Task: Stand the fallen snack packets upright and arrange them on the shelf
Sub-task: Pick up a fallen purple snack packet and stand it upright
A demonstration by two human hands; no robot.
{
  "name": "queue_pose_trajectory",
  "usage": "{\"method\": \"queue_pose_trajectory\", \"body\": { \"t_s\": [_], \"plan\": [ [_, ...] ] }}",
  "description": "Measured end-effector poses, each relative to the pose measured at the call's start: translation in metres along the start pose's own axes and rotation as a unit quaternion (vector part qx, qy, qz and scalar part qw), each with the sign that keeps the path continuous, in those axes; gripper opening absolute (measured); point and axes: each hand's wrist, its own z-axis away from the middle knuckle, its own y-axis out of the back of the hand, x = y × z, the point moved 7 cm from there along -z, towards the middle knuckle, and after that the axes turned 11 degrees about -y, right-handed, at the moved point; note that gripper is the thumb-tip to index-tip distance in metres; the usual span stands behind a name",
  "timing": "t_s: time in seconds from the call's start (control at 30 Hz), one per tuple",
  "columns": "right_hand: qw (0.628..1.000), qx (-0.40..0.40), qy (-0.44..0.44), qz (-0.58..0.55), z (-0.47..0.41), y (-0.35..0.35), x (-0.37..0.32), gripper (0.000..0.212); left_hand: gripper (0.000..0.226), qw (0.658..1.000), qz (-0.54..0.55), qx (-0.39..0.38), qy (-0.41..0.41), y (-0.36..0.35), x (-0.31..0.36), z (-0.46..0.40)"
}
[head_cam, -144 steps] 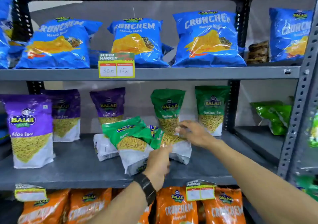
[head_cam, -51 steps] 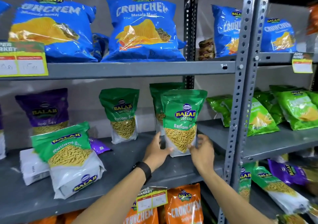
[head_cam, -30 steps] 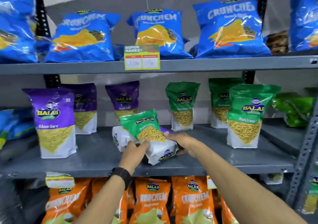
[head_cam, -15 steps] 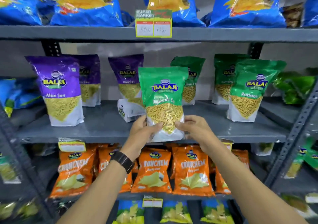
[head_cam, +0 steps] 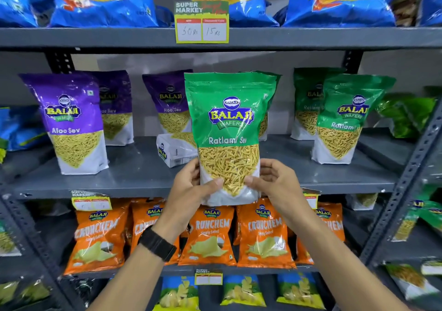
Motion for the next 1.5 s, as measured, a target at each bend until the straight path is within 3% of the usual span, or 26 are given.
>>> {"method": "queue_pose_trajectory", "body": {
  "t_s": [0.37,0.63,0.87,0.97,1.03,1.13,1.27,1.37,1.43,1.5],
  "plan": [
    [0.999,0.038,-0.01,0.017,-0.107,0.072,-0.011,0.033,0.049,0.999,-0.04,-0.036,0.007,-0.087,-0.036,-0.115],
    [0.991,0.101,-0.05,0.066,-0.161,0.114,0.018,0.046,0.068,0.995,-0.081,-0.044,0.037,-0.139,-0.086,-0.162],
    [0.991,0.107,-0.045,0.074,-0.16,0.117,0.039,0.056,0.094,0.99,-0.088,-0.093,0.057,-0.138,-0.103,-0.166],
    [0.977,0.181,-0.02,0.113,-0.138,0.119,0.037,0.048,0.104,0.986,-0.1,-0.121,0.062,-0.113,-0.082,-0.164],
    [0.963,0.231,-0.007,0.136,-0.123,0.117,0.038,0.037,0.093,0.979,-0.179,-0.09,0.033,-0.074,-0.059,-0.17],
    [0.969,0.184,-0.002,0.167,-0.115,0.085,0.041,0.027,0.057,0.943,-0.332,-0.019,-0.015,0.001,-0.031,-0.184],
    [0.99,0.045,-0.055,0.119,-0.12,0.008,0.041,0.019,0.044,0.909,-0.414,0.014,0.05,0.089,-0.03,-0.203],
    [0.985,-0.061,-0.161,-0.014,-0.128,-0.068,0.039,0.03,0.048,0.917,-0.372,0.001,0.142,0.136,-0.061,-0.213],
    [0.96,-0.111,-0.244,-0.077,-0.13,-0.115,0.034,0.03,0.062,0.933,-0.308,-0.013,0.185,0.165,-0.106,-0.229],
    [0.933,-0.14,-0.312,-0.11,-0.131,-0.152,0.031,0.045,0.077,0.942,-0.24,-0.009,0.236,0.183,-0.143,-0.235]
  ]
}}
